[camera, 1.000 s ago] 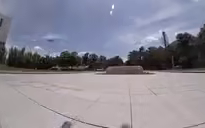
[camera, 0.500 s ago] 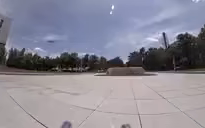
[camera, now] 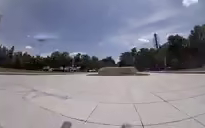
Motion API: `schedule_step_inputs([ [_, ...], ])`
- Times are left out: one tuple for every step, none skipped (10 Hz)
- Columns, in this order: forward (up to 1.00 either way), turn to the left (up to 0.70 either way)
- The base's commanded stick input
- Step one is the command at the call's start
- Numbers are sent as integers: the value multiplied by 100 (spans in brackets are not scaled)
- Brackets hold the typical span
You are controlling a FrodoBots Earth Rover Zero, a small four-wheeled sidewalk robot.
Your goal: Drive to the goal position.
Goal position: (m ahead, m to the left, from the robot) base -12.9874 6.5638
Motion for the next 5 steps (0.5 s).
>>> schedule_step_inputs([
  [70, 0],
  [70, 0],
  [70, 0],
  [70, 0],
  [70, 0],
])
